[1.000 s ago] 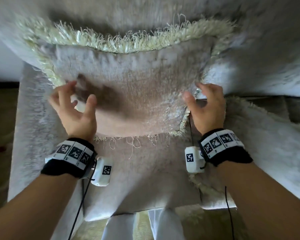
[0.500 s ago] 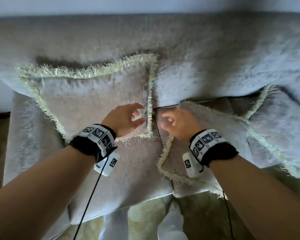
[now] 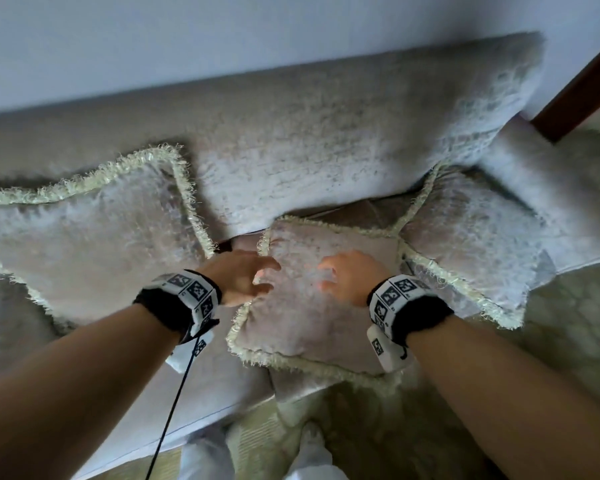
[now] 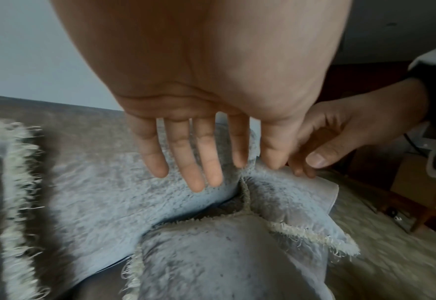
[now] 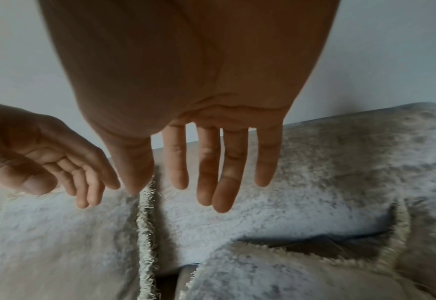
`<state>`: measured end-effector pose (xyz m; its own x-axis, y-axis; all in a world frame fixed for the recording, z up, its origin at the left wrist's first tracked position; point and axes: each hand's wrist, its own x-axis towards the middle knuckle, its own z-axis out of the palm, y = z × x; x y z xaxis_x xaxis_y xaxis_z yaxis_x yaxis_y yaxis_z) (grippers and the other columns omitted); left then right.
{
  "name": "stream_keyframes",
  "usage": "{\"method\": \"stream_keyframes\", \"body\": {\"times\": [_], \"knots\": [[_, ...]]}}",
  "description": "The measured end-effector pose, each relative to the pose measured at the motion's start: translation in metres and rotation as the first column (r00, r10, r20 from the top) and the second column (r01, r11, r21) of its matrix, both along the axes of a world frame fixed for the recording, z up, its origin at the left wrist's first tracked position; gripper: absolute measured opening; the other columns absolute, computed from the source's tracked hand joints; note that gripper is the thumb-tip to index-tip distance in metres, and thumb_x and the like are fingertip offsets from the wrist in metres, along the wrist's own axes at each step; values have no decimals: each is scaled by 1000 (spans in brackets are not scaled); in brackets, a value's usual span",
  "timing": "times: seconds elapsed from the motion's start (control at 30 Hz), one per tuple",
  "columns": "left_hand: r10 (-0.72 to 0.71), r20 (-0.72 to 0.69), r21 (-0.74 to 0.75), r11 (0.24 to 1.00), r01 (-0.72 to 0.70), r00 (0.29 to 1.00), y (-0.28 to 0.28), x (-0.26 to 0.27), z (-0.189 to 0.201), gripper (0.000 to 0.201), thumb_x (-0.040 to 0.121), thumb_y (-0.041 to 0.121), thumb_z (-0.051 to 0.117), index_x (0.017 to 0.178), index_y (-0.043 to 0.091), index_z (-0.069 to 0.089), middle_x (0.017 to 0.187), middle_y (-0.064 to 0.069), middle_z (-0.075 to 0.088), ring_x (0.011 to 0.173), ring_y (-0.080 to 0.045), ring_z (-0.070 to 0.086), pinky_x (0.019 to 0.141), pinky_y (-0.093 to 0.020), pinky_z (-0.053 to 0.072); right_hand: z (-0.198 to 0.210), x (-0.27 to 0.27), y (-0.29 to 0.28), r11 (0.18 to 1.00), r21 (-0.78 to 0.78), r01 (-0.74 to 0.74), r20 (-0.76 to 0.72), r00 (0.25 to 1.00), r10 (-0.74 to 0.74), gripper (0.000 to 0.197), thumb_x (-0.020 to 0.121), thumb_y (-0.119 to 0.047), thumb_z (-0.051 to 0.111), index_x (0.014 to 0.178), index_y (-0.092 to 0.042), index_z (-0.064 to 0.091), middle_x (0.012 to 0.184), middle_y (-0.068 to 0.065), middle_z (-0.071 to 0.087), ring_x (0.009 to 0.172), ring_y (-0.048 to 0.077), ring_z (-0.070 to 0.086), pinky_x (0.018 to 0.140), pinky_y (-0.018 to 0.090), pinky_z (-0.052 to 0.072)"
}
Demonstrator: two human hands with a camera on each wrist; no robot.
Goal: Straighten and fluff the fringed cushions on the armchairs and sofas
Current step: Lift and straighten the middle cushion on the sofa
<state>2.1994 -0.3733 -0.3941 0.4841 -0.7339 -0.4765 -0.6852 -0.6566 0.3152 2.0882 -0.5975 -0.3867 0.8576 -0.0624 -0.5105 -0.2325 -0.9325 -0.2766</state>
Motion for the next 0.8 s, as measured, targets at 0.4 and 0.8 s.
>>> {"method": "stream_keyframes", "body": {"times": [0.4,0.8], "knots": [[37,-142,-107,993,-53,989,-127,18,-55,45,94,58,54,136,42,54,130,6,64,118,-16,60,104,-44,48,-41,-4,-103,965,95,243,-42,970,-240,47,92,-51,57,134,-29,61,135,2,63,122,24,58,100,36,46],[591,-412,-125,717,-686,693,-137,90,-249,57,92,67,51,141,38,53,147,-8,54,124,-26,58,103,-46,47,-231,25,-166,549,308,777,-62,592,-804,82,82,-72,59,152,-38,35,158,9,34,146,29,31,117,48,30]]}}
